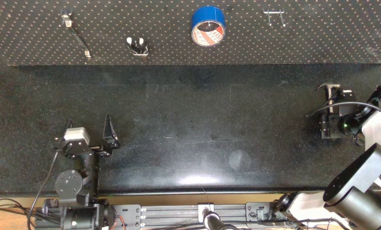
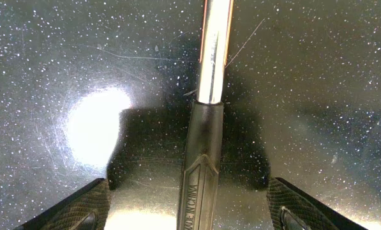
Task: Place Tools Onto Pegboard
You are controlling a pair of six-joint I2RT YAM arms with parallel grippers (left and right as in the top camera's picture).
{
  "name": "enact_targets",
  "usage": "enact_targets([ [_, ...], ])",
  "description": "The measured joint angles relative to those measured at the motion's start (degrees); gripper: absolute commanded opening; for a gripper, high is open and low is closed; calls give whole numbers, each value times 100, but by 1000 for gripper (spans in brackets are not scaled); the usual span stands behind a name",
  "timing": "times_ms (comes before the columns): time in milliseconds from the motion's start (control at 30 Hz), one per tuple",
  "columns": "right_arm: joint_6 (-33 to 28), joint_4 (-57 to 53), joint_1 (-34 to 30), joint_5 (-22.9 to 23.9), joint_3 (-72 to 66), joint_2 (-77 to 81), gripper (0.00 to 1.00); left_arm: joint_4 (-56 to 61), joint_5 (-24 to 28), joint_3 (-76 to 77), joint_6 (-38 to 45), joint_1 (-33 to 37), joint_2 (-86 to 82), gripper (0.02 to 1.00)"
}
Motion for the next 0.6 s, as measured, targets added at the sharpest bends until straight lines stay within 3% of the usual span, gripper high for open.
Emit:
enact_targets([
  [600,-39,4,0,0,4,76,603,2,0,0,2,0,0,996],
])
